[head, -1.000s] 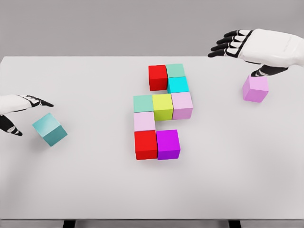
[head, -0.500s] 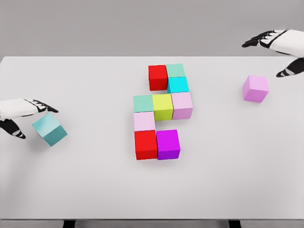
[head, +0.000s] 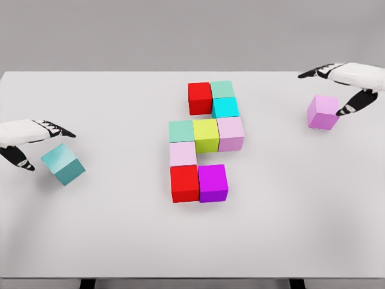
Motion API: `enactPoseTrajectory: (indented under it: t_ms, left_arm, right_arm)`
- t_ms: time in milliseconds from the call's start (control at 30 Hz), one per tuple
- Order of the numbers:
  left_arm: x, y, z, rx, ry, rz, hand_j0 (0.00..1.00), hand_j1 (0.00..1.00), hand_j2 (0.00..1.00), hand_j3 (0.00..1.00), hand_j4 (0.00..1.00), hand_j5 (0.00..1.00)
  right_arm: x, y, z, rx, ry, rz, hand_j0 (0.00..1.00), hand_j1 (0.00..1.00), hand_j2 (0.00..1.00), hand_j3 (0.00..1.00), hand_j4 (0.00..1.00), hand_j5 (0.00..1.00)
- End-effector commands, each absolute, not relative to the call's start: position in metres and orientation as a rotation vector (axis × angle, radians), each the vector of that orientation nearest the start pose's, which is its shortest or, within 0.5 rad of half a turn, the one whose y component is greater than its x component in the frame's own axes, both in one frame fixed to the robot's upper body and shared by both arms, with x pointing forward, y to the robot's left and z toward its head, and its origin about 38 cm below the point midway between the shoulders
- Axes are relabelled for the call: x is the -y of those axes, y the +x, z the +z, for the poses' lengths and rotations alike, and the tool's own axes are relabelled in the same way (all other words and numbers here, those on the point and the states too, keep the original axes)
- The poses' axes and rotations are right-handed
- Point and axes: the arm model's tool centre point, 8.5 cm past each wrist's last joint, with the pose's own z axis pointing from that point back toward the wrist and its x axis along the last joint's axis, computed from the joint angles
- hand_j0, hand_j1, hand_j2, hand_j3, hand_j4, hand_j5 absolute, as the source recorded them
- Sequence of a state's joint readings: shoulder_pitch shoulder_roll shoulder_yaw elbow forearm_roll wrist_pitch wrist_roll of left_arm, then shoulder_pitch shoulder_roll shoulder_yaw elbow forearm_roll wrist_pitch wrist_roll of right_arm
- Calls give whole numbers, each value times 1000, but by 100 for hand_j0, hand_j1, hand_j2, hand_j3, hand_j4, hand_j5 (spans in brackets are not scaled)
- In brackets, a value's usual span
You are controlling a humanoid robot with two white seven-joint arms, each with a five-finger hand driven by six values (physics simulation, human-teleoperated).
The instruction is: Assemble the squares on the desktop into the number 2
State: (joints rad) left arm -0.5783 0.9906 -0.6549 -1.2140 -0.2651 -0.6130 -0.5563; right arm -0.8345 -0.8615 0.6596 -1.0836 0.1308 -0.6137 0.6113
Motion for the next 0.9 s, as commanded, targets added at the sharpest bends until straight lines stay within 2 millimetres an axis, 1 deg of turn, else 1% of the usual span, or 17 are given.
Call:
enactPoseTrajectory:
  t_ms: [0,167,300,400,533,700,867]
  left_arm:
    - [-428,416,175,1087,349,-1892,100,100,100,100,100,100]
    - [-426,413,167,1074,330,-1901,100,100,100,100,100,100]
    - [-424,413,165,1071,322,-1906,100,100,100,100,100,100]
    - [-421,413,163,1074,313,-1909,100,100,100,100,100,100]
    - [-418,412,160,1068,302,-1921,100,100,100,100,100,100]
    - [-418,411,158,1061,295,-1925,100,100,100,100,100,100]
    - [-412,409,156,1060,283,-1945,100,100,100,100,100,100]
  right_arm:
    - [396,481,243,1333,-372,1758,100,100,100,100,100,100]
    - [403,484,228,1298,-354,1724,100,100,100,100,100,100]
    - [389,488,213,1293,-314,1732,100,100,100,100,100,100]
    - [388,489,211,1289,-311,1730,100,100,100,100,100,100]
    - [395,492,208,1272,-318,1703,100,100,100,100,100,100]
    - [399,499,199,1235,-329,1684,100,100,100,100,100,100]
    - [403,502,193,1206,-335,1672,100,100,100,100,100,100]
